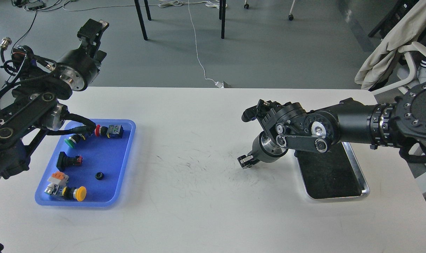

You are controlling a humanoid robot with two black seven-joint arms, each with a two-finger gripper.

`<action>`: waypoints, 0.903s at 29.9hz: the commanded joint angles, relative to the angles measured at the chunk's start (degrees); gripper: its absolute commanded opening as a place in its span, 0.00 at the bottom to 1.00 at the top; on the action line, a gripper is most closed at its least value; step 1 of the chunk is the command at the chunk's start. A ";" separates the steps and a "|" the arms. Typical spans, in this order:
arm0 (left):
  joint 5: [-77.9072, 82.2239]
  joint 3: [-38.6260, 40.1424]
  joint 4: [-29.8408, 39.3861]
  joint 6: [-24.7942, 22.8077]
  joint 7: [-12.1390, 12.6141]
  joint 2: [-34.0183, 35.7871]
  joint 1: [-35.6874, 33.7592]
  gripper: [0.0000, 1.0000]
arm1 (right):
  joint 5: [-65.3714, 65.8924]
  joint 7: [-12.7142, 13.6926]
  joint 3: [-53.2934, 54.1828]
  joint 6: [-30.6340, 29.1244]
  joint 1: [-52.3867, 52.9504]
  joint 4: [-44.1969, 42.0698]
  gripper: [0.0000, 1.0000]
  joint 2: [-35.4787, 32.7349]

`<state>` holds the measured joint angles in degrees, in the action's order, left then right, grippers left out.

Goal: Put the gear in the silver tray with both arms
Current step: 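Lower the right gripper onto the black gear and grasp it, then move the gear with the right gripper into the silver tray and release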

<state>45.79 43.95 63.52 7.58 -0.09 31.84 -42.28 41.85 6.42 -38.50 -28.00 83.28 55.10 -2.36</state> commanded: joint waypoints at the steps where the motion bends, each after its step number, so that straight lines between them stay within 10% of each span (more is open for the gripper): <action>1: 0.00 0.00 0.02 -0.02 0.00 -0.02 0.00 0.98 | 0.25 -0.18 0.09 0.00 -0.14 0.01 0.13 -0.01; 10: 0.00 -0.09 0.02 -0.02 0.00 -0.19 0.00 0.98 | -0.45 -0.18 3.16 0.32 3.99 1.32 0.02 -5.45; 17: 0.00 -0.09 -0.07 0.24 0.00 -0.72 0.00 0.98 | -0.02 -0.27 6.68 0.14 7.86 8.44 0.02 -22.30; 27: 0.09 -0.18 -0.51 0.42 0.09 -3.09 0.00 0.98 | 6.58 -0.88 8.52 2.77 -6.01 4.23 0.03 -33.06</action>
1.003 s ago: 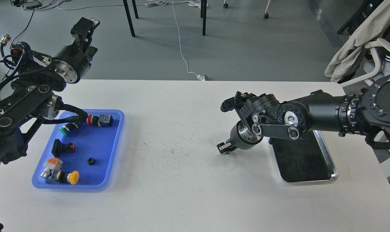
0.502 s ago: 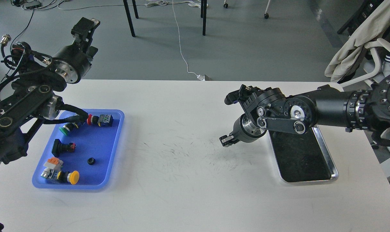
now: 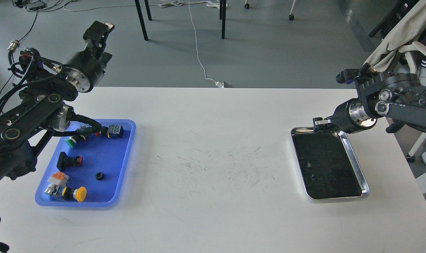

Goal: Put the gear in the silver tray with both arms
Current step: 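Move the gear with the right gripper into the silver tray and release, then withdraw the right arm and bring the left gripper back to the blue tray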

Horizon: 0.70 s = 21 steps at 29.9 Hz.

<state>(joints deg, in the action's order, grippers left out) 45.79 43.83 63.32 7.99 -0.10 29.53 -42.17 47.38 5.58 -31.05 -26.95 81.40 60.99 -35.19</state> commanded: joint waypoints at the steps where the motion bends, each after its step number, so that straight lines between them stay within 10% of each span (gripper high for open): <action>1: 0.09 -0.15 -0.30 0.01 0.10 -1.22 -0.10 0.98 | 1.13 -0.05 1.60 2.86 -5.71 -1.92 0.03 0.21; 10: 0.26 -0.50 -0.56 0.01 0.10 -1.67 -0.19 0.98 | 1.04 -0.05 2.49 4.63 -8.54 -4.82 0.09 3.81; 12: 0.26 -0.50 -0.56 0.01 0.10 -1.67 -0.19 0.98 | 1.04 -0.05 2.49 4.63 -8.63 -4.91 0.26 4.25; 15: 0.26 -0.50 -0.56 0.01 0.10 -1.58 -0.19 0.98 | 0.43 0.04 2.58 4.10 -8.10 -4.65 0.90 4.52; 21: 0.18 -0.15 -0.56 0.01 0.02 -0.79 -0.19 0.98 | 0.08 0.04 6.69 2.88 -6.61 -4.12 0.98 3.47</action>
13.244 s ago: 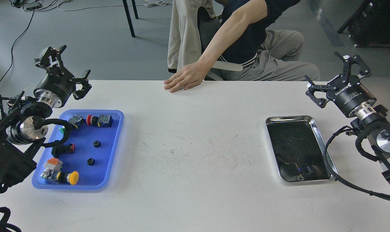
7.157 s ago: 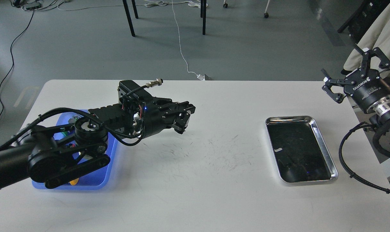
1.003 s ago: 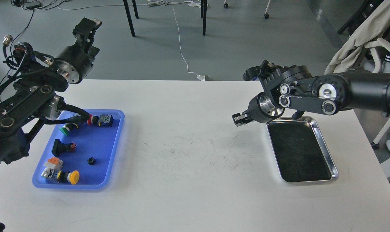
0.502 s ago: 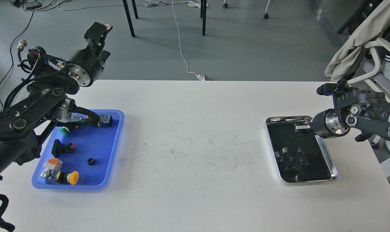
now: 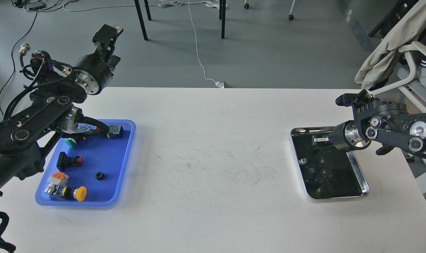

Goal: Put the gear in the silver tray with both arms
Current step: 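Withdraw the right arm and bring the left gripper back to the blue tray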

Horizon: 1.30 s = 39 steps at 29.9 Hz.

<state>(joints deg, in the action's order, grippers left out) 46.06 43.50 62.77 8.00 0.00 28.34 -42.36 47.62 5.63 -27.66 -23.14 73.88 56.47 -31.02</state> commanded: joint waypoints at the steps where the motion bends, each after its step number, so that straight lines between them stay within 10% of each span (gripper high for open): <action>1: -0.10 0.18 -0.01 0.00 -0.09 0.58 0.00 0.98 | -0.24 0.00 5.32 -1.98 1.09 0.66 0.98 -1.23; 11: -0.36 -0.52 1.30 -0.88 0.18 7.60 0.09 0.98 | -4.62 -0.09 36.87 -4.86 0.04 10.77 0.98 -15.56; 19: -0.36 -1.14 16.40 -5.97 0.00 25.43 10.44 0.98 | -39.66 -1.06 47.79 -4.86 -2.24 -1.78 0.98 -15.83; 28: 4.36 -6.31 27.41 -6.85 -0.26 41.97 21.71 0.98 | -76.94 -8.43 50.15 -4.86 -19.44 -12.61 0.98 -14.86; 39: 41.79 -18.97 21.35 2.63 -5.62 34.52 21.97 0.96 | -82.25 -9.76 58.42 -4.86 -36.61 -13.14 0.98 -6.34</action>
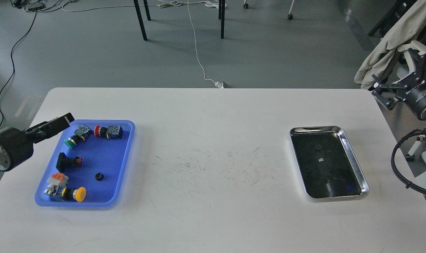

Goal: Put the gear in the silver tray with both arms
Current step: 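Withdraw the right arm and bring the left gripper back to the blue tray, then grasp another black gear in the blue tray with the left gripper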

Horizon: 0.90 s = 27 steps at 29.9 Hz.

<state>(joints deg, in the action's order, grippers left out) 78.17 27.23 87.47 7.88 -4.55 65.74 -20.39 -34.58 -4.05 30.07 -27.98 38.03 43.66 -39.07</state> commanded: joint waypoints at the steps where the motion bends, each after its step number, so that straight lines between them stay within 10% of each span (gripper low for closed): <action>1: 13.20 -3.06 -4.41 3.72 -1.25 -4.20 0.00 0.96 | -0.05 -0.17 0.69 -0.02 -0.85 -0.33 0.98 1.72; 15: 34.50 -10.88 -15.05 10.93 -5.29 -12.74 0.53 0.88 | -0.05 -0.43 0.69 -0.02 -1.20 -0.33 0.98 3.04; 27: 34.59 -12.38 -16.11 11.11 -6.61 -13.09 0.70 0.59 | -0.05 -0.43 -0.10 -0.02 -1.55 -0.15 0.98 3.04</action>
<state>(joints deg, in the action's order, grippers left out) 112.77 15.43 71.69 19.00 -10.83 52.83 -19.69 -34.55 -4.49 29.92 -28.00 36.48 43.51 -36.03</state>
